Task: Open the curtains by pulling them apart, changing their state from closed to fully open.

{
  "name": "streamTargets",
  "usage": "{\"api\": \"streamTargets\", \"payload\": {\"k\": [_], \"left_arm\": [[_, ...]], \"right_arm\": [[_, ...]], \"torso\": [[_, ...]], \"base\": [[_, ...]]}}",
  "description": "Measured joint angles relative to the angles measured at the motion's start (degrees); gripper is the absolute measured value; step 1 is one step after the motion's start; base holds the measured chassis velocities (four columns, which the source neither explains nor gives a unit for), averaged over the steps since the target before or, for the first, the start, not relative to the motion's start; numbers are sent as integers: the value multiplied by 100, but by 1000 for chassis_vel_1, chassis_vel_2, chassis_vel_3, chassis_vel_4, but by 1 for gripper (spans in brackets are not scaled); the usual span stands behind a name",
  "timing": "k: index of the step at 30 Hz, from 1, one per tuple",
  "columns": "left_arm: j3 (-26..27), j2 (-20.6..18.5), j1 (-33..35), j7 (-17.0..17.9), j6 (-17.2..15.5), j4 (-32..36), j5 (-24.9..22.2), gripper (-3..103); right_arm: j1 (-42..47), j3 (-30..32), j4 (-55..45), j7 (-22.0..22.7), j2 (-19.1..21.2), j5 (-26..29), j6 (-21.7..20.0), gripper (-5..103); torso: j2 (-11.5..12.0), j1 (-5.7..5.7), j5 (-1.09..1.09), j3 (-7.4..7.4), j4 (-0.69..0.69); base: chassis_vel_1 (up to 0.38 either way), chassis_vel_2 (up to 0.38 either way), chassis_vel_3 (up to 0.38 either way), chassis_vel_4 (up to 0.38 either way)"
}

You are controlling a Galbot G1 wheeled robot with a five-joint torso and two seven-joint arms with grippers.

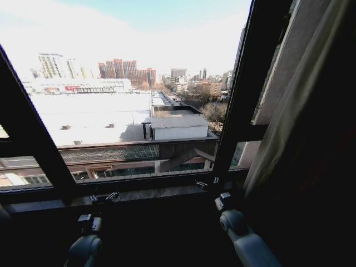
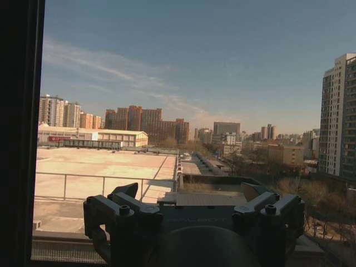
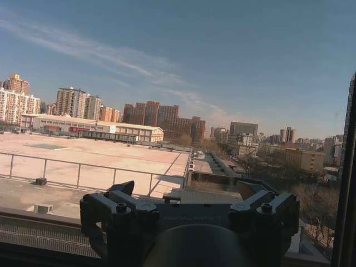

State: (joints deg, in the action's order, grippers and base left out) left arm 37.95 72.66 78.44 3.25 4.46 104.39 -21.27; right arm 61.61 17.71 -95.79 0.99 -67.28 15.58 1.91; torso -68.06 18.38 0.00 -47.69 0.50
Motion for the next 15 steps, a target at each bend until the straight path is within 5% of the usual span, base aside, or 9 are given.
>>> {"api": "streamTargets", "payload": {"k": [15], "left_arm": [[0, 0, 0, 0, 0, 0, 0, 100]], "right_arm": [[0, 0, 1, 0, 0, 0, 0, 100]], "torso": [[1, 2, 1, -1, 1]], "base": [[371, 352, -367, -351]]}}
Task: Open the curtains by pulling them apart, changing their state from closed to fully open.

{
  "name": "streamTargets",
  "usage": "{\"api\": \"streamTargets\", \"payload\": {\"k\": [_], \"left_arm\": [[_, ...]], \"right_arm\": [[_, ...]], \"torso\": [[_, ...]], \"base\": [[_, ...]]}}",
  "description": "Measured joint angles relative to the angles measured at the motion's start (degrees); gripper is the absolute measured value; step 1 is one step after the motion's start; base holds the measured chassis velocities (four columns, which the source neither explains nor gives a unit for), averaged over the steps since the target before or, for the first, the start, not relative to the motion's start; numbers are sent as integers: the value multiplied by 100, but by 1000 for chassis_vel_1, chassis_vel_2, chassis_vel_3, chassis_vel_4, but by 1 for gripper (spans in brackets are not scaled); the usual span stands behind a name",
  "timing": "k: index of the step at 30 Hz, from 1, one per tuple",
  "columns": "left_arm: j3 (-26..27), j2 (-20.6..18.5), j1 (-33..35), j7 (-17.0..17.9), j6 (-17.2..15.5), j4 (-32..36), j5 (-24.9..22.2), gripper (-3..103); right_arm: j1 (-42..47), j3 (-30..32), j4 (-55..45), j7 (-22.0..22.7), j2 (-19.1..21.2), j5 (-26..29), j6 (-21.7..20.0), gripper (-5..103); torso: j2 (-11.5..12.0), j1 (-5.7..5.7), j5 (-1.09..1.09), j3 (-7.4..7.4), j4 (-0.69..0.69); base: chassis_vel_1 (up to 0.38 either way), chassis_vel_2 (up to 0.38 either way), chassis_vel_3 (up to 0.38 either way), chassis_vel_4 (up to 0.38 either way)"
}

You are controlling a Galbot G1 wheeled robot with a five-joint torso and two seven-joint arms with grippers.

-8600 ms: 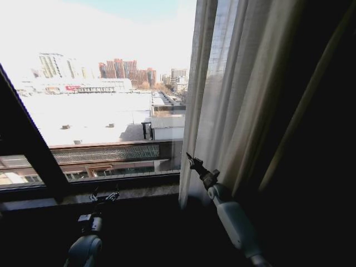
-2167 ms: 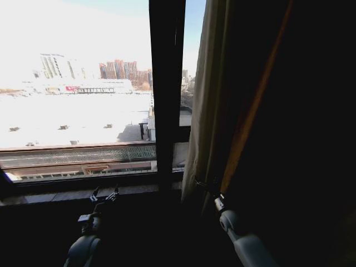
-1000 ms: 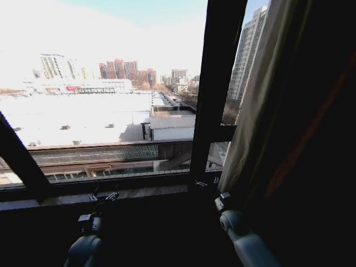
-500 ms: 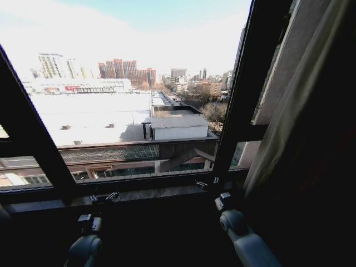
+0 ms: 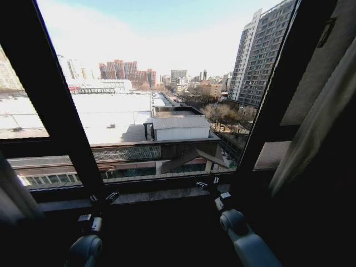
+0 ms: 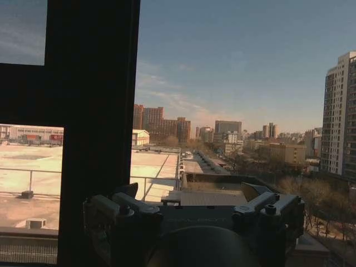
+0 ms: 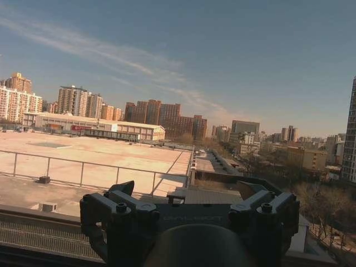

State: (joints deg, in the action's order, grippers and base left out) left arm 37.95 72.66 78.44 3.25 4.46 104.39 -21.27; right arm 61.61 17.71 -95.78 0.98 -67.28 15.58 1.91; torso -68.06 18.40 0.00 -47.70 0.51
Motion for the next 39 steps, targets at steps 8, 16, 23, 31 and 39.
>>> {"api": "streamTargets", "payload": {"k": [8, 16, 23, 31, 39], "left_arm": [[0, 0, 0, 0, 0, 0, 0, 100], [0, 0, 0, 0, 0, 0, 0, 100], [0, 0, 1, 0, 0, 0, 0, 100], [0, 0, 0, 0, 0, 0, 0, 100], [0, 0, 0, 0, 0, 0, 0, 100]], "right_arm": [[0, 0, 0, 0, 0, 0, 0, 100], [0, 0, 1, 0, 1, 0, 0, 100], [0, 0, 1, 0, 1, 0, 0, 100], [0, 0, 0, 0, 1, 0, 0, 100], [0, 0, 1, 0, 1, 0, 0, 100]], "torso": [[0, -1, -2, 1, -1], [-2, -3, 3, 2, 2], [-2, -3, 0, 1, -1], [0, -1, 0, 0, 0], [0, 0, -1, 0, 0]], "base": [[434, 276, -447, -263], [496, 236, -494, -233], [357, 319, -345, -328], [344, 380, -338, -380], [363, 335, -368, -318]]}}
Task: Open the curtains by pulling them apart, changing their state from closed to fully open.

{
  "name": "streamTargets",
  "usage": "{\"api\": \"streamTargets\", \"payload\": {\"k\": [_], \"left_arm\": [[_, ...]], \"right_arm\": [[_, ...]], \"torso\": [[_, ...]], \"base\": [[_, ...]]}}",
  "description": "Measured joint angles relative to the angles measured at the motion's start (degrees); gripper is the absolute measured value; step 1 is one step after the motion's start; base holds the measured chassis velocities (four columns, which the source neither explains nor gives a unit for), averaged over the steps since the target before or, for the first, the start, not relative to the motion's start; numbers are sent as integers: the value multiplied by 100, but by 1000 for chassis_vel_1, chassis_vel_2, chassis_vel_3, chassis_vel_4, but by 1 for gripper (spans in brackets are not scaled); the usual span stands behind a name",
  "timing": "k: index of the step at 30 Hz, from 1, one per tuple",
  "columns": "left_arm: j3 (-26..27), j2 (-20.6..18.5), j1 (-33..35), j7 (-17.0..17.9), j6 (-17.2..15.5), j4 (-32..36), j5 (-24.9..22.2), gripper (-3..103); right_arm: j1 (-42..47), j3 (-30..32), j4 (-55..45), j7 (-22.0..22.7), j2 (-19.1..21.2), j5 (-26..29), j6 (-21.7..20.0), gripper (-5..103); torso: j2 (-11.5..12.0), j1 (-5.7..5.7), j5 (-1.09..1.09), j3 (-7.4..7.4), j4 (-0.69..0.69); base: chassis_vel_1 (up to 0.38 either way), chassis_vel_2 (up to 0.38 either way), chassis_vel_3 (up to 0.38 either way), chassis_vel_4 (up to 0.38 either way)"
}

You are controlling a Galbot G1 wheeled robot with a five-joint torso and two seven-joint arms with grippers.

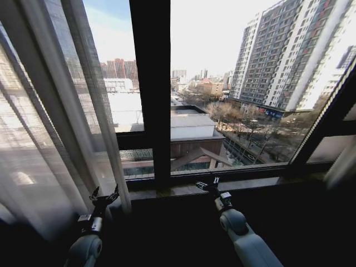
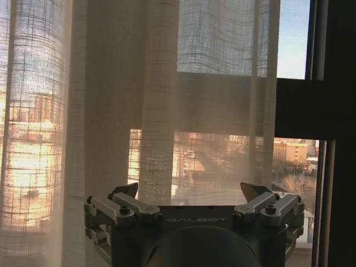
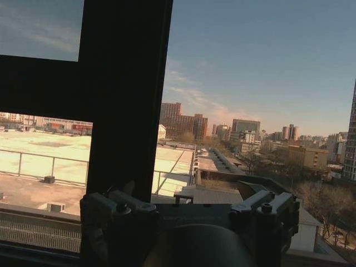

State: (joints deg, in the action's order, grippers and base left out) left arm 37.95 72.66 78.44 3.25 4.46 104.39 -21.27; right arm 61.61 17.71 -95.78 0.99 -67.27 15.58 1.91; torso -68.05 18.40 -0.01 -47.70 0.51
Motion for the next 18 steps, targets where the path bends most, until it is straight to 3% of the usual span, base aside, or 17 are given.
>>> {"api": "streamTargets", "payload": {"k": [8, 18], "left_arm": [[3, -1, 0, 1, 0, 0, 0, 100], [-2, 2, 0, -1, 0, 0, 0, 100]], "right_arm": [[0, -1, 0, -1, -1, 0, 0, 100], [0, 2, 0, 1, 2, 0, 0, 100]], "torso": [[-1, -2, -3, 1, -2], [0, -1, 1, 0, 1]], "base": [[186, 159, -156, -155], [-33, -27, 29, 17]]}}
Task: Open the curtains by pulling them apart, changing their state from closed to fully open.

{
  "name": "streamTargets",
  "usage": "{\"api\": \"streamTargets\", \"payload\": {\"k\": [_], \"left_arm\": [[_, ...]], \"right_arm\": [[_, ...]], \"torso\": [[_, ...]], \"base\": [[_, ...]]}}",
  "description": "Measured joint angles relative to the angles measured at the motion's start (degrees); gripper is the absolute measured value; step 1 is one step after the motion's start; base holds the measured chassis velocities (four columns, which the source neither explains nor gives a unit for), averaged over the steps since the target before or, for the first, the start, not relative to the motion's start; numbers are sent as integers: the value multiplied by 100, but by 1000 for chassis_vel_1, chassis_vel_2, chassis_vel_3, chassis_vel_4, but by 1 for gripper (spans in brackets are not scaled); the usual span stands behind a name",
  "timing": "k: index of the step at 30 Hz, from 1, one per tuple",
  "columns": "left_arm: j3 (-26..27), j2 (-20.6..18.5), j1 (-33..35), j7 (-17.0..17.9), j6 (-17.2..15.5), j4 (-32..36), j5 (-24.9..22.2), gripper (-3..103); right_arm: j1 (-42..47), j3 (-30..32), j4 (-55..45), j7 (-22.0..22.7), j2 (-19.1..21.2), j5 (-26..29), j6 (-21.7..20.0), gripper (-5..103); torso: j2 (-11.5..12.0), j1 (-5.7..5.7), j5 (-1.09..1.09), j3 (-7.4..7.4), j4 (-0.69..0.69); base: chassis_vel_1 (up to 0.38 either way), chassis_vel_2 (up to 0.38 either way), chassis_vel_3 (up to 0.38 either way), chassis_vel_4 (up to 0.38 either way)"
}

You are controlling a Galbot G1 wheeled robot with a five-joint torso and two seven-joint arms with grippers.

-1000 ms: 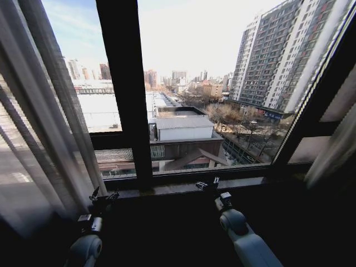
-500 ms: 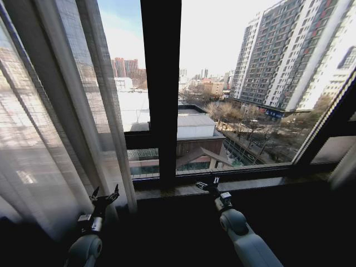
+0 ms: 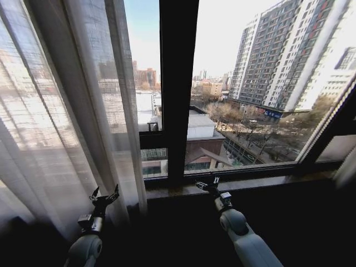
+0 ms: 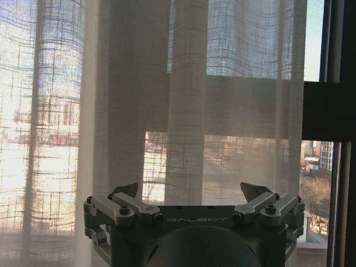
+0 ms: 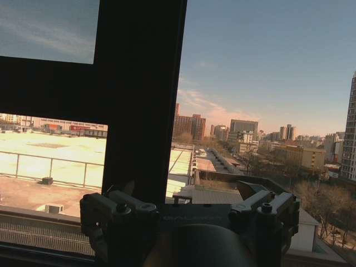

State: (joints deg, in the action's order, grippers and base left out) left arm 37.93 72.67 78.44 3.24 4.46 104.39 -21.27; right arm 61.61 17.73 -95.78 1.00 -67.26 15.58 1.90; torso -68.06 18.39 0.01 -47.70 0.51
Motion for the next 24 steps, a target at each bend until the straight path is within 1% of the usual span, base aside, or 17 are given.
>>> {"api": "streamTargets", "payload": {"k": [7, 14, 16, 20, 23, 24], "left_arm": [[3, -1, 0, 0, 0, 0, 0, 100], [3, -1, 0, 0, 0, 0, 0, 100], [2, -1, 0, 0, 0, 0, 0, 100], [1, 0, 0, 0, 0, 0, 0, 100], [1, -1, 0, 0, 0, 0, 0, 100], [1, -1, 0, 0, 0, 0, 0, 100]], "right_arm": [[0, -2, 0, -1, -2, 0, 0, 100], [0, -2, 0, 0, -2, 0, 0, 100], [0, -2, 0, 0, -2, 0, 0, 100], [0, -1, 0, 0, 0, 0, 0, 100], [0, -1, 0, 0, 0, 0, 0, 100], [0, -2, 0, 0, -2, 0, 0, 100]], "torso": [[0, 0, -3, 1, -4], [0, 0, -2, 0, -1], [0, 0, 2, 0, 1], [0, 0, 4, 0, 3], [0, 0, 1, 0, 1], [0, 0, 0, 0, -2]], "base": [[-26, -28, 39, 20], [-152, -166, 151, 154], [-172, -160, 135, 169], [-98, -112, 76, 83], [-12, -9, 17, 11], [0, 0, 0, 0]]}}
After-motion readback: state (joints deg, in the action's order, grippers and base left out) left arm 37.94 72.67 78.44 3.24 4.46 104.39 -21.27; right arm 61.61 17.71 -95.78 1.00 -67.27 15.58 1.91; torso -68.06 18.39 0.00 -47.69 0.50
